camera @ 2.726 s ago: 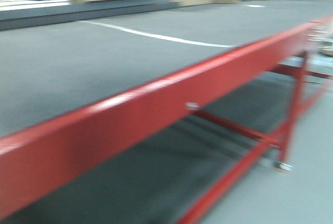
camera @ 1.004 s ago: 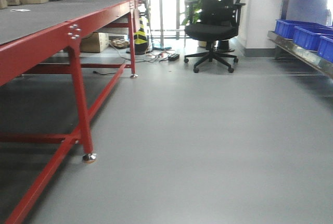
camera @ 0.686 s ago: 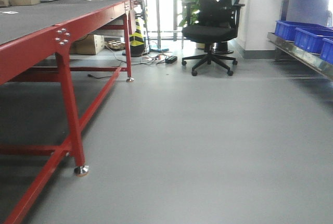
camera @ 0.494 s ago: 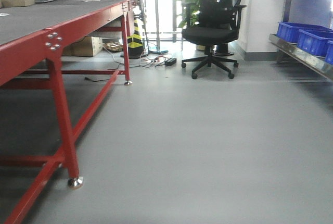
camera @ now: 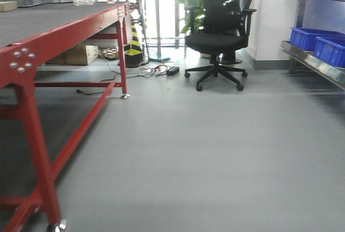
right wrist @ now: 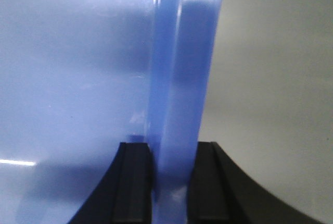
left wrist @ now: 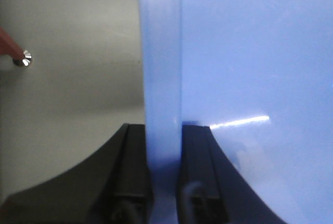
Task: Grab blue tray and place on right shelf
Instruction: 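Carry the tray in both grippers while driving to the steel shelf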
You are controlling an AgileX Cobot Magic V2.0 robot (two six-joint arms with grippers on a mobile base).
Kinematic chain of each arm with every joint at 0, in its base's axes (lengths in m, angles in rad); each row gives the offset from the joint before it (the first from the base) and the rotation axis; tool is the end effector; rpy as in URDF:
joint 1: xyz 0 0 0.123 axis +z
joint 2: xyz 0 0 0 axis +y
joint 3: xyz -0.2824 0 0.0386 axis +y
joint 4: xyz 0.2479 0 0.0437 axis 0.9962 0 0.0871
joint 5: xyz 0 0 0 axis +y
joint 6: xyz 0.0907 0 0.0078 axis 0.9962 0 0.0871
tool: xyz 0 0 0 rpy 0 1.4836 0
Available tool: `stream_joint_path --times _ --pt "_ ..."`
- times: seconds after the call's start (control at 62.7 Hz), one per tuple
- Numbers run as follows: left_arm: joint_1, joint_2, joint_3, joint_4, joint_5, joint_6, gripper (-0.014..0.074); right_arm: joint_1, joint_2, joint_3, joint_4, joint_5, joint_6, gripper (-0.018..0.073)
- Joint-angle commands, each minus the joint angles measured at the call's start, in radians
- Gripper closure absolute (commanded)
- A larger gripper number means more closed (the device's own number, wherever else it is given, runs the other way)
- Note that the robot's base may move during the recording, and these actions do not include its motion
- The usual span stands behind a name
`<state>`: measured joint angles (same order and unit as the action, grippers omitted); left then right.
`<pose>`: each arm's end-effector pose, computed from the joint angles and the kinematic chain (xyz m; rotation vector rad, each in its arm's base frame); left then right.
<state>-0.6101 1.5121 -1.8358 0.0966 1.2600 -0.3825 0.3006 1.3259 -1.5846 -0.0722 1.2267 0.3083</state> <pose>0.2531 -0.1667 0.4594 0.2709 2.4255 -0.3278 0.2456 0.0697 0.4419 0.0095 2.4559 0.1747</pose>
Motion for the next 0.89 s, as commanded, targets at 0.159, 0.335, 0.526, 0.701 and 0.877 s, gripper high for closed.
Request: stream_joint_path --times 0.159,0.335,0.526,0.701,0.877 --pt "-0.007 -0.036 -0.032 0.029 0.050 0.016 0.0645 0.000 -0.030 -0.035 -0.045 -0.052 -0.027 0.0502" --pt "-0.007 -0.036 -0.032 0.029 0.050 0.016 0.0645 0.000 -0.030 -0.035 -0.045 -0.052 -0.027 0.0502" --pt "-0.007 -0.036 -0.032 0.029 0.050 0.016 0.0645 0.000 -0.030 -0.035 -0.045 -0.052 -0.027 0.0502" --pt "-0.007 -0.036 -0.032 0.029 0.050 0.016 0.0645 0.000 -0.030 -0.035 -0.045 -0.052 -0.027 0.0502" --pt "-0.007 -0.036 -0.032 0.029 0.050 0.016 0.0645 0.000 -0.030 -0.035 -0.045 -0.052 -0.027 0.0502"
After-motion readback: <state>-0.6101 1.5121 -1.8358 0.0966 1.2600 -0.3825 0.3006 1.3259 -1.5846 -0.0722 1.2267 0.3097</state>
